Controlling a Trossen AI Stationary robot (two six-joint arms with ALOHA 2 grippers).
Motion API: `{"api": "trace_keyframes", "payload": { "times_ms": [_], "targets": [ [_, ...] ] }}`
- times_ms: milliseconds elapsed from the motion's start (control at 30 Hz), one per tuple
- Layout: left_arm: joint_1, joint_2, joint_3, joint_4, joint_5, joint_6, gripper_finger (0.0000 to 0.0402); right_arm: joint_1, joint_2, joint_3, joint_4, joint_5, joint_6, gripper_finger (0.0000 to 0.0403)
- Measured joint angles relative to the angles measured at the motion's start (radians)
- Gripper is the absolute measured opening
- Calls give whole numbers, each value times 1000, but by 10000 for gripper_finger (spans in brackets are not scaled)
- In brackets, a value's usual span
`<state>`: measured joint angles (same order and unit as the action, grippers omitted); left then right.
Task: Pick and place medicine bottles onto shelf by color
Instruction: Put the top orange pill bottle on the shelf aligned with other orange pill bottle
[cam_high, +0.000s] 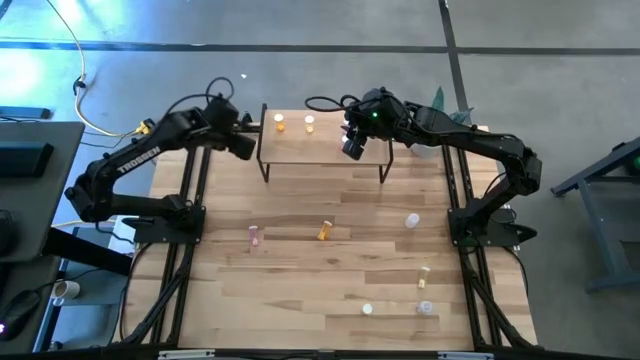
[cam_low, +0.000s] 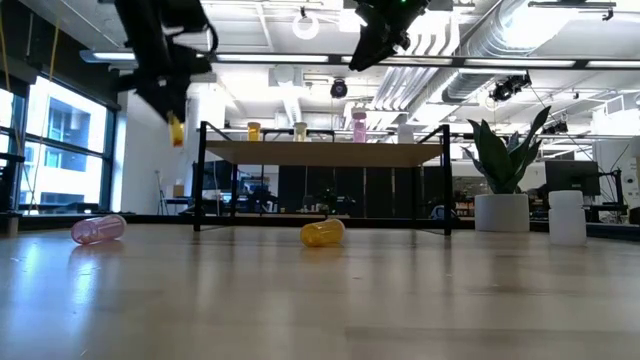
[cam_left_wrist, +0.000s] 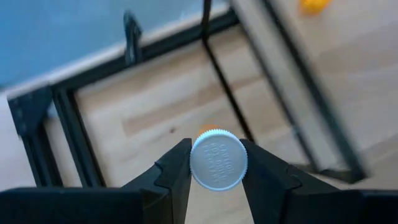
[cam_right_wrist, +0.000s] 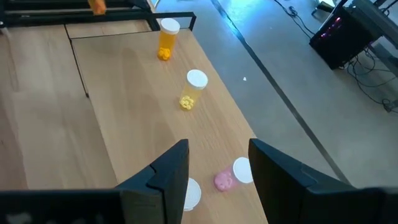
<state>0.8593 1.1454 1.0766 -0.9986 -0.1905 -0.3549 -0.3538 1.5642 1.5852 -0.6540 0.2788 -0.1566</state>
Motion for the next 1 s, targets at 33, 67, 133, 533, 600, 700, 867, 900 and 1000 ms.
{"api": "trace_keyframes", "payload": {
  "times_ms": [33, 67, 133, 533, 600, 700, 867, 900, 1000],
  "targets": [
    [0, 0, 23, -1, 0, 17, 115, 0, 0, 0, 0, 5, 0, 158],
    [0, 0, 47, -1, 0, 32, 115, 0, 0, 0, 0, 9, 0, 158],
    [0, 0, 92, -2, 0, 54, 115, 0, 0, 0, 0, 10, 1, 158],
    [0, 29, 358, -7, 51, 227, 115, 0, 0, 0, 0, 10, 35, 158],
    [0, 49, 409, -10, 61, 243, 115, 0, 0, 0, 0, 10, 49, 158],
    [0, 88, 482, -33, 67, 266, 115, 0, 0, 0, 0, 10, 51, 158],
    [-4, 174, 599, -139, 77, 271, 115, 0, 0, 0, 0, 10, 47, 158],
    [-8, 194, 620, -165, 83, 267, 115, 0, 0, 0, 0, 10, 47, 158],
    [-29, 251, 650, -221, 109, 253, 115, 0, 0, 0, -1, 10, 50, 158]
  ]
}}
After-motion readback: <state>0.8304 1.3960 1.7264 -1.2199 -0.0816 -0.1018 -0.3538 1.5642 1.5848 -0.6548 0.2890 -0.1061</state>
